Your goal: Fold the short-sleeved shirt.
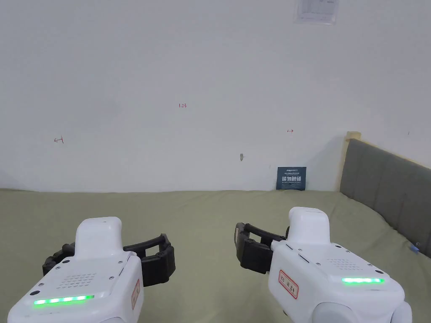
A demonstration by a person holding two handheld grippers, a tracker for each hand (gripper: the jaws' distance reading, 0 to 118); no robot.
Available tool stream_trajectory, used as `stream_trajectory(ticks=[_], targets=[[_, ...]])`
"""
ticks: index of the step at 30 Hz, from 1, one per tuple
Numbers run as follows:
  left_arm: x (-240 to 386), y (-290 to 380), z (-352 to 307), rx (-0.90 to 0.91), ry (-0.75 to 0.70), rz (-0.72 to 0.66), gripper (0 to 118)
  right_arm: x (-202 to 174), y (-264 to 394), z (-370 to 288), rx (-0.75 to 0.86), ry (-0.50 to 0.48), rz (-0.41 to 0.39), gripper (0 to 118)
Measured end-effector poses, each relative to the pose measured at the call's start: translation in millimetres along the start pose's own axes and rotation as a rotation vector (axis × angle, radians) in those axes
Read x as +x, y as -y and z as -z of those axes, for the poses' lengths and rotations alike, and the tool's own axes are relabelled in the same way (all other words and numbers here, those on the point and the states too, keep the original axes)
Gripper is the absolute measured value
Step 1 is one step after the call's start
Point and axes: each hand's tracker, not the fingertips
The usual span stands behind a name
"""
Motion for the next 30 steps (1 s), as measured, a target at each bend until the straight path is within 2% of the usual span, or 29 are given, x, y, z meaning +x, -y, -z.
stream_trajectory(ticks=[3, 7, 14, 26, 30], targets=[[-0.4, 0.2, 0.0, -0.002, -0.004, 0.000, 118, -1.1, -2.9, 2.7, -0.037, 0.025, 0.007, 90], [-0.6, 0.6, -0.1, -0.006, -0.003, -0.003, 118, -3.8, -2.0, 4.6, -0.045, 0.068, -0.032, 90], [0.4, 1.7, 0.1, -0.014, -0.002, -0.002, 118, -4.6, -2.1, 3.5, -0.057, 0.047, -0.019, 90], [-1.3, -2.3, -1.7, -0.014, -0.026, 0.007, 118, -4.2, -0.7, 5.3, -0.070, 0.103, -0.062, 90], [-1.9, -2.7, -2.2, -0.014, -0.026, 0.009, 118, -0.5, -0.6, 6.1, -0.081, 0.101, -0.041, 90]])
